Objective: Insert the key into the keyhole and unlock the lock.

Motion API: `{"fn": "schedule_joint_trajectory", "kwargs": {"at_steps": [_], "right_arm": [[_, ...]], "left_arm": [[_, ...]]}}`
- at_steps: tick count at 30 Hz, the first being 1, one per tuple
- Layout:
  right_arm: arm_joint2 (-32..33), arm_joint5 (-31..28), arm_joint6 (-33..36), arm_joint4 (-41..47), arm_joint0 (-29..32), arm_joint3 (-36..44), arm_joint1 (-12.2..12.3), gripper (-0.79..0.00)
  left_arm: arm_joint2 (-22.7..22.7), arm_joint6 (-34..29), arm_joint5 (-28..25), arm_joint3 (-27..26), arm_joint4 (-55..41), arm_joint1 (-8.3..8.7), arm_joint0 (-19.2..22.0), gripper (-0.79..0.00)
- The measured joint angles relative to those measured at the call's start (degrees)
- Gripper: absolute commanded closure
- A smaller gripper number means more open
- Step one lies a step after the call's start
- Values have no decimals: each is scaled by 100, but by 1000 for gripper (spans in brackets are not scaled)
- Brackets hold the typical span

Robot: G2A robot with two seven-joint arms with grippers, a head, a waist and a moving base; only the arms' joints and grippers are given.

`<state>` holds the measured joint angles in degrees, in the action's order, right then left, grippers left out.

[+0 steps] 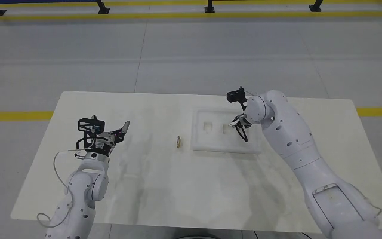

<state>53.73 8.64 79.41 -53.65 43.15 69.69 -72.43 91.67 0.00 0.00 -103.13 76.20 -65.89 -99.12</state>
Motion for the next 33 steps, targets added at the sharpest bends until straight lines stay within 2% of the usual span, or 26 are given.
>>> {"fn": "schedule_joint_trajectory", "kwargs": {"at_steps": [13,28,33], "right_arm": [[127,228,119,-171,161,253,38,-354],[27,66,138,-257,169,98,4,-277],[67,-5,134,-272,179,68,12,-296]], "left_arm": [[0,0,0,0,0,0,0,-785],[0,0,0,0,0,0,0,-785],[0,0,0,0,0,0,0,-785]]}}
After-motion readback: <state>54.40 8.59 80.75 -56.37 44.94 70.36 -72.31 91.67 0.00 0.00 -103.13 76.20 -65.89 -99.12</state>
